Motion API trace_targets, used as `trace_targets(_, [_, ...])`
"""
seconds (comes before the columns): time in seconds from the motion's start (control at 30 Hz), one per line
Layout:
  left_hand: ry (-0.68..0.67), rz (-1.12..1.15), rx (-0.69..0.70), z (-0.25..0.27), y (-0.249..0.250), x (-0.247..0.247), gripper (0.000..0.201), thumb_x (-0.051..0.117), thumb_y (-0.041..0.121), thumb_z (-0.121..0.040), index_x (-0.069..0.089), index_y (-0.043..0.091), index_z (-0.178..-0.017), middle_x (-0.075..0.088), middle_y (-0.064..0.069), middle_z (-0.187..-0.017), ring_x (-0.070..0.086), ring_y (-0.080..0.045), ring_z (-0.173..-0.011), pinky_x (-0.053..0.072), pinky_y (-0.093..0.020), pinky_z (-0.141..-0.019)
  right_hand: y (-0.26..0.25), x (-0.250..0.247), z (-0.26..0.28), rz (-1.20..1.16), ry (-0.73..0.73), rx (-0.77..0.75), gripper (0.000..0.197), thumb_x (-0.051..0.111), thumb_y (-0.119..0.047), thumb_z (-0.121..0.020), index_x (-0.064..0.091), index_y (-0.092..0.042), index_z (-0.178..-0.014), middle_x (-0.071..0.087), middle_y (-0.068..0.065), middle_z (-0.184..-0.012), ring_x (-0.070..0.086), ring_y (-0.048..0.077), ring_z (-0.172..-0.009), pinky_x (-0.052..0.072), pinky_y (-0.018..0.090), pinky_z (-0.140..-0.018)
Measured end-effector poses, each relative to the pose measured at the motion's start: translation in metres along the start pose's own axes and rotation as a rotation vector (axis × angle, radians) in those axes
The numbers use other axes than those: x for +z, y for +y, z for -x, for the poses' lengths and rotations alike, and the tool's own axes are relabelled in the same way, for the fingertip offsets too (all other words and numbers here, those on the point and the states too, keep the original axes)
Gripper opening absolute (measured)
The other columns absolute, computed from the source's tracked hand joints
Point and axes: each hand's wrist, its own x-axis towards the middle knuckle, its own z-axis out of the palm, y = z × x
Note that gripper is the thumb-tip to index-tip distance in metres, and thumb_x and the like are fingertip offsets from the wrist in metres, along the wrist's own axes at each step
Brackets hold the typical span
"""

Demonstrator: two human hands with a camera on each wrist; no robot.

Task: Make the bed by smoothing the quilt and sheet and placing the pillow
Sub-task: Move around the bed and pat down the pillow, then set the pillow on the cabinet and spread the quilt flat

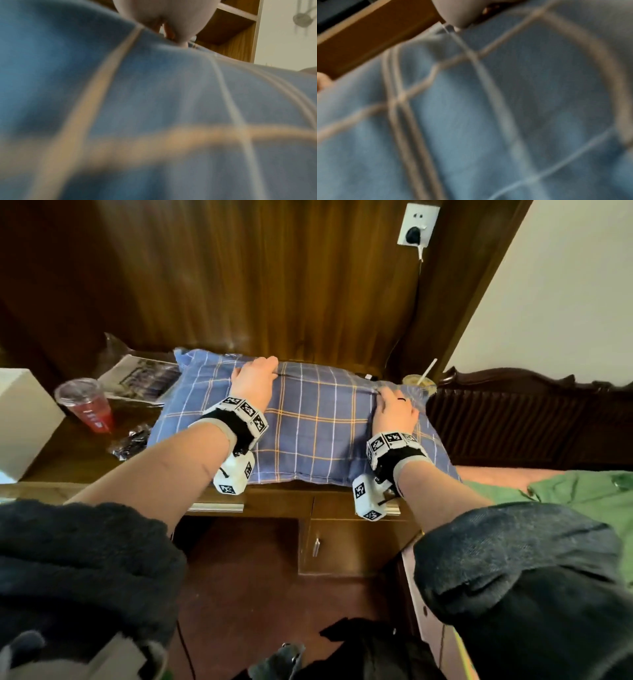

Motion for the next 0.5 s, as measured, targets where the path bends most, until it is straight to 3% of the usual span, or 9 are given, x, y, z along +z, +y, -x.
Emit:
trace_targets(0.1, [-0.271, -0.025, -0.054, -0.018, -0.032, 0.034, 0.025, 0.043, 0.012, -0.097, 0.054, 0.01, -0.119, 0.056, -0.018, -0.126, 0.051, -0.036, -0.119, 0.038, -0.05, -0.102, -0.009, 0.033, 0.003, 0.127, -0.331, -0.013, 0.039, 0.037, -0.023, -0.1, 0.041, -0.027, -0.138, 0.036, 0.003, -0.151, 0.031, 0.029, -0.138, 0.022, 0.045, -0.112])
trace_targets(0.2, [-0.523, -0.138, -0.09, -0.019, -0.045, 0.065, 0.042, 0.036, 0.033, -0.1, 0.034, 0.031, -0.142, 0.029, -0.012, -0.153, 0.021, -0.038, -0.143, 0.016, -0.061, -0.114, -0.015, 0.06, 0.005, 0.196, -0.455, -0.025, 0.048, 0.029, -0.032, -0.102, 0.018, -0.032, -0.148, 0.013, -0.007, -0.16, 0.01, 0.024, -0.148, 0.009, 0.048, -0.117])
trace_targets(0.23, [-0.548, -0.188, -0.08, -0.021, -0.047, 0.07, 0.044, 0.033, 0.036, -0.101, 0.027, 0.038, -0.144, 0.021, -0.01, -0.157, 0.012, -0.039, -0.146, 0.011, -0.065, -0.114, -0.016, 0.064, 0.003, 0.216, -0.465, -0.018, 0.049, 0.027, -0.033, -0.102, 0.015, -0.031, -0.149, 0.009, -0.008, -0.16, 0.006, 0.024, -0.149, 0.007, 0.049, -0.118])
trace_targets(0.3, [-0.597, -0.202, -0.018, -0.025, -0.05, 0.071, 0.046, 0.031, 0.038, -0.101, 0.02, 0.042, -0.146, 0.02, -0.016, -0.157, 0.011, -0.039, -0.146, 0.01, -0.064, -0.115, -0.015, 0.067, -0.001, 0.245, -0.521, 0.011, 0.05, 0.024, -0.034, -0.102, 0.011, -0.032, -0.15, 0.004, -0.008, -0.161, 0.003, 0.025, -0.149, 0.005, 0.05, -0.118])
trace_targets(0.4, [-0.649, -0.208, 0.059, -0.033, -0.051, 0.062, 0.05, 0.033, 0.032, -0.102, 0.019, 0.03, -0.149, 0.026, -0.022, -0.153, 0.018, -0.034, -0.146, 0.014, -0.053, -0.118, -0.015, 0.069, -0.006, 0.274, -0.562, 0.021, 0.05, 0.022, -0.034, -0.102, 0.008, -0.033, -0.15, 0.002, -0.008, -0.161, 0.001, 0.024, -0.149, 0.004, 0.05, -0.118])
trace_targets(0.5, [-0.681, -0.298, 0.005, -0.029, -0.038, 0.055, 0.052, 0.031, 0.029, -0.103, 0.012, 0.032, -0.151, 0.019, -0.016, -0.157, 0.012, -0.035, -0.147, 0.012, -0.06, -0.116, -0.017, 0.07, -0.006, 0.278, -0.55, 0.017, 0.05, 0.022, -0.033, -0.102, 0.008, -0.032, -0.15, 0.003, -0.007, -0.161, 0.002, 0.024, -0.149, 0.004, 0.048, -0.118])
